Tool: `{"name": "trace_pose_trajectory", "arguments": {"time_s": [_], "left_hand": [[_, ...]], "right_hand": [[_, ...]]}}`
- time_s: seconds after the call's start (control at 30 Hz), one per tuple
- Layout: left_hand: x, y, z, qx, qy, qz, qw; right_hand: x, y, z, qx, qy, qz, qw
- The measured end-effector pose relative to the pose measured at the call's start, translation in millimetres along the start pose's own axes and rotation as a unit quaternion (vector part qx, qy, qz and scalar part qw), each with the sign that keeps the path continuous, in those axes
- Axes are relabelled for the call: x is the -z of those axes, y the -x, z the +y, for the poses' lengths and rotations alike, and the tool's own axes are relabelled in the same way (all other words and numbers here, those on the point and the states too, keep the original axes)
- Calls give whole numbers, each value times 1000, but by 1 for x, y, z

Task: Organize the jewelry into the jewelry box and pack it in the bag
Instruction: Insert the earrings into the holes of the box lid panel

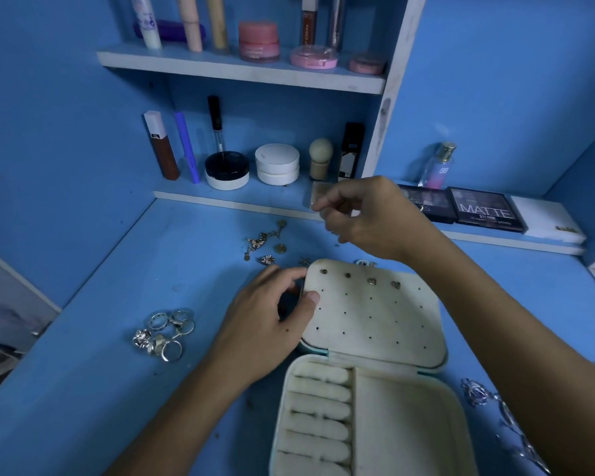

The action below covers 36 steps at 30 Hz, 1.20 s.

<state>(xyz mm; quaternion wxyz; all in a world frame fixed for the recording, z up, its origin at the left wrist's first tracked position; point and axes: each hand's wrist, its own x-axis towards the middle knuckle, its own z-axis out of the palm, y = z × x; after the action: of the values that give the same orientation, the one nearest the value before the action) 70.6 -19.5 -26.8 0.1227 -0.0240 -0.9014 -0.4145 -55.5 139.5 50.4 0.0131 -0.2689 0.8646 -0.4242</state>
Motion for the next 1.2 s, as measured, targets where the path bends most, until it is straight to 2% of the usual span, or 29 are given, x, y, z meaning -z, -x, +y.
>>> {"name": "trace_pose_trajectory", "arguments": {"time_s": [0.33, 0.57, 0.7, 0.83, 1.03, 1.2], "left_hand": [[3, -1, 0, -9, 5, 3, 1000], [4, 0, 4, -22, 22, 11, 999], [4, 1, 4, -38, 32, 31, 998], [4, 2, 6, -33, 88, 32, 995], [2, 3, 7, -11, 190, 2, 982], [2, 2, 7, -29, 204, 2, 979]], "right_hand": [[47, 88, 10, -67, -44, 98, 992], [54, 135, 27, -137, -72, 152, 976], [44, 147, 34, -114, -115, 181, 970], [34, 152, 37, -116, -119, 230, 959], [29, 155, 35, -65, -50, 264, 961], [22, 155, 40, -53, -39, 273, 960]]}}
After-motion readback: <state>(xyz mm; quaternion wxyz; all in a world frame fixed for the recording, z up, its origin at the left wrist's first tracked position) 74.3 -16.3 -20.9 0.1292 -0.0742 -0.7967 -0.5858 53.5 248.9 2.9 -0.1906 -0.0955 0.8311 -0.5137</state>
